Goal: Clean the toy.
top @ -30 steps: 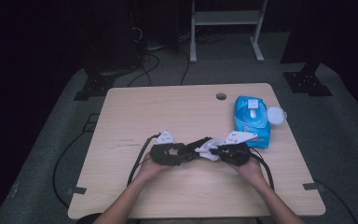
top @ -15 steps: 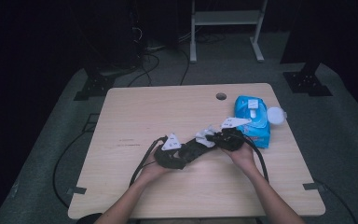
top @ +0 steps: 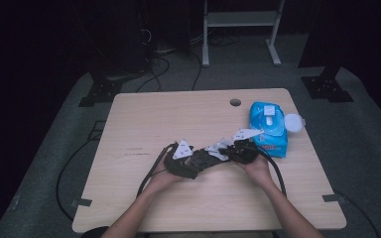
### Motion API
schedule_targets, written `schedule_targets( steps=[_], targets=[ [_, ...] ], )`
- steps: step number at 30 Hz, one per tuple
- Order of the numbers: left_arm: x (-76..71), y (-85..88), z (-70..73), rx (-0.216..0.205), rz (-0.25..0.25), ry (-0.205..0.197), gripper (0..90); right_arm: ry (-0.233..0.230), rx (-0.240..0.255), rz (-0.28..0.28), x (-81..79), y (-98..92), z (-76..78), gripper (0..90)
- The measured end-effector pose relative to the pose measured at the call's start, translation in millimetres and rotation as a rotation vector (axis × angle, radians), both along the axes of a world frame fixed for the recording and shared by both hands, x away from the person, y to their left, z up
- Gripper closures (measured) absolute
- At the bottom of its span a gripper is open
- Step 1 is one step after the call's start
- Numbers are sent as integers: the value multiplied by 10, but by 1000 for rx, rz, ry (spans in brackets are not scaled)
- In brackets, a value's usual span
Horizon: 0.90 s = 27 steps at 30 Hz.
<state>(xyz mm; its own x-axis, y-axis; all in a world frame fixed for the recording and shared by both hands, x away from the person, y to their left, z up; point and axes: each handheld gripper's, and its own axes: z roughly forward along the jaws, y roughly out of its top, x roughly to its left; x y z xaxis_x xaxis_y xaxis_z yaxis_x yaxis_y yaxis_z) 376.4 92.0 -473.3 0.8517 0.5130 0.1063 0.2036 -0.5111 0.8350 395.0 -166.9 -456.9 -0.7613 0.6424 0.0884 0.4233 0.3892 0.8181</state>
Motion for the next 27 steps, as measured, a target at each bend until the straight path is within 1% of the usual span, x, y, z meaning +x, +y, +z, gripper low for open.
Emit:
schedule_targets(
  steps=[3,5,6,9,11,14,15,16,19,20,21,23,25,27],
  targets=[
    [31,-21,-34,2,-4,12,142,-2,1,1,4,0,-4,807],
    [37,-37,-40,4,-10,12,124,-4,0,4,5,2,-4,806],
    [39,-38,-46,-2,-12,13,122,-5,1,4,5,3,-4,806],
    [51,-32,-59,-6,-16,39,122,1,6,4,1,2,-4,806],
    [42,-37,-58,14,-22,37,117,5,10,5,-7,1,0,806],
    [12,-66,-61,31,-45,42,116,9,8,15,-29,6,6,806],
    [3,-77,-65,31,-53,41,118,9,10,20,-48,7,2,806],
    [-4,-84,-64,55,-63,33,130,4,13,22,-59,6,-3,806],
    [-29,-101,-73,93,-77,19,150,12,24,26,-90,-7,-12,806],
    [-30,-92,-74,96,-77,20,169,10,25,27,-96,-13,-17,806],
    [-29,-85,-76,87,-82,24,203,11,31,28,-102,-24,-24,806],
    [-33,-71,-69,93,-94,25,216,19,47,27,-117,-38,-31,807],
    [-38,-61,-61,89,-96,32,229,22,50,28,-136,-36,-23,807],
    [-46,-61,-61,99,-101,23,236,18,40,34,-183,-6,-13,807]
  ],
)
